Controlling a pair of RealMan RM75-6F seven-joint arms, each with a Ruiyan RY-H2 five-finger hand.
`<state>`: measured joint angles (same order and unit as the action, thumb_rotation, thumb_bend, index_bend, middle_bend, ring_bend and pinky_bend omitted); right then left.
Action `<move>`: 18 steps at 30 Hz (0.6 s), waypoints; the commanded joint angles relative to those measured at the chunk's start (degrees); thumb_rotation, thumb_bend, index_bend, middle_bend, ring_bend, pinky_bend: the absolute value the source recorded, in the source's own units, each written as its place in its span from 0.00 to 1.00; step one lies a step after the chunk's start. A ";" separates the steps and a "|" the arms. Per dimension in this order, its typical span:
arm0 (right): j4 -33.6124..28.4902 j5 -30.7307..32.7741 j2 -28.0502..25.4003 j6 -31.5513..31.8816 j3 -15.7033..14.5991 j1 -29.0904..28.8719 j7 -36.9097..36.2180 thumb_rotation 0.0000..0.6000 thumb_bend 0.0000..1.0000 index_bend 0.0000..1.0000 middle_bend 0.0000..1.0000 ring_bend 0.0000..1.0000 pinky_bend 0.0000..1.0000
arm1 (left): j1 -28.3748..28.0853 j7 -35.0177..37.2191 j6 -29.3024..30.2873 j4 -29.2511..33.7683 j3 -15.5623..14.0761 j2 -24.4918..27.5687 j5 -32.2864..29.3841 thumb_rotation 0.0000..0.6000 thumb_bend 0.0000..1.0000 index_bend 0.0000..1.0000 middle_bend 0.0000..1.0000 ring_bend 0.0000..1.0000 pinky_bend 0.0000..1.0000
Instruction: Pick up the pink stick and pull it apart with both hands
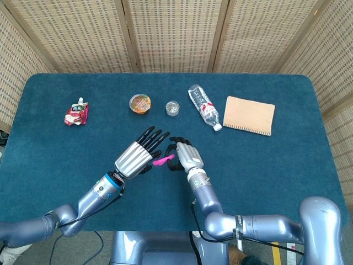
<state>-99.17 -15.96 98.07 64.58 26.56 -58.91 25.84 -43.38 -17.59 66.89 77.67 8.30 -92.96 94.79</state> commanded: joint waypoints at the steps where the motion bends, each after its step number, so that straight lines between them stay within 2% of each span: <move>1: 0.05 0.00 -0.02 -0.11 -0.07 0.04 -0.10 1.00 0.63 0.67 0.20 0.00 0.00 | -0.15 0.33 0.07 -0.31 0.20 -0.38 -0.43 1.00 0.24 0.51 0.00 0.00 0.00; 4: 0.12 0.13 -0.03 -0.30 -0.02 0.06 -0.33 1.00 0.63 0.67 0.20 0.00 0.00 | -0.57 0.44 0.06 -1.06 0.05 -1.06 -0.27 1.00 0.30 0.52 0.00 0.00 0.00; 18: -0.15 0.34 -0.76 -0.77 -0.15 0.33 -0.91 1.00 0.63 0.67 0.21 0.00 0.00 | -1.56 -1.51 -0.71 -0.81 -0.10 -2.38 -1.42 1.00 0.30 0.53 0.00 0.00 0.00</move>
<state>-99.32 -15.62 97.31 63.81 26.41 -58.59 24.94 -44.92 -19.07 66.19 76.84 8.19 -95.32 93.40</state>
